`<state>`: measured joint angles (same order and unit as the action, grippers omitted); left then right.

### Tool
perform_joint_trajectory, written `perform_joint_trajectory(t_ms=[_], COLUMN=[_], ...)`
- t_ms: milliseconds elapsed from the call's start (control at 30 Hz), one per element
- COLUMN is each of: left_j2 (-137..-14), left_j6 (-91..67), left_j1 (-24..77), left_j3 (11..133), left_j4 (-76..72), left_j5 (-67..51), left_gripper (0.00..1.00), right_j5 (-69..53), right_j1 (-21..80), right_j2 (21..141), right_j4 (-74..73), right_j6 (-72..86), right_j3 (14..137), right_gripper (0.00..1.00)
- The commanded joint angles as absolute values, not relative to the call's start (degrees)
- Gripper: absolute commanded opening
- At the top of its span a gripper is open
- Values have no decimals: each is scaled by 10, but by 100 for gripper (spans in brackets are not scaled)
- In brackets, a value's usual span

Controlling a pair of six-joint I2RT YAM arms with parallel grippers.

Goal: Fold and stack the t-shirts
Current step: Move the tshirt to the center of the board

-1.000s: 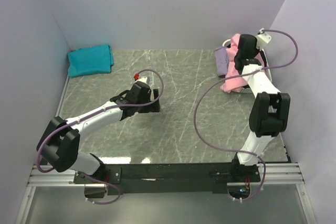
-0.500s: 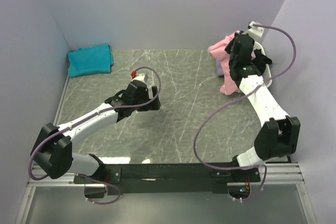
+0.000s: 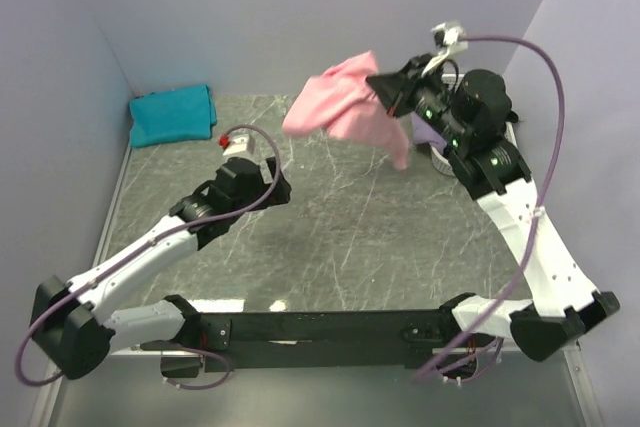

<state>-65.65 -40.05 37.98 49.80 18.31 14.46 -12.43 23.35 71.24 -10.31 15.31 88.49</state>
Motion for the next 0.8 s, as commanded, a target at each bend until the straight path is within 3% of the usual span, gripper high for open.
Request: perform_joint_trajectory(t_ms=[0,167,367,433,567,600,767], left_j2=[-572,-477,-382,-375,-394,-405,-433], left_j6=[-448,-487,-476,-474,-466,-465,-461], left_j1=[381,381,382,382,381,382,382], left_j3=[494,493,479,479,487,488,488], left_j4=[225,282,283,280,279,278,267], left_j5=[225,300,287,283,268,262,249], left_gripper=[99,99,100,99,99,99,100], right_j5=[-224,-205,-288,-254,37,64,-13], right_j1=[282,340,400,443,451,450,431], right_j2=[659,644,702,723,741,749,847], right_j4=[-158,-186,-170,-182,-200,-193,-241], right_j6=[169,196,207,190,192,182,127], right_j3=[837,733,673,685,711,713,816], right_gripper=[0,0,0,0,0,0,0])
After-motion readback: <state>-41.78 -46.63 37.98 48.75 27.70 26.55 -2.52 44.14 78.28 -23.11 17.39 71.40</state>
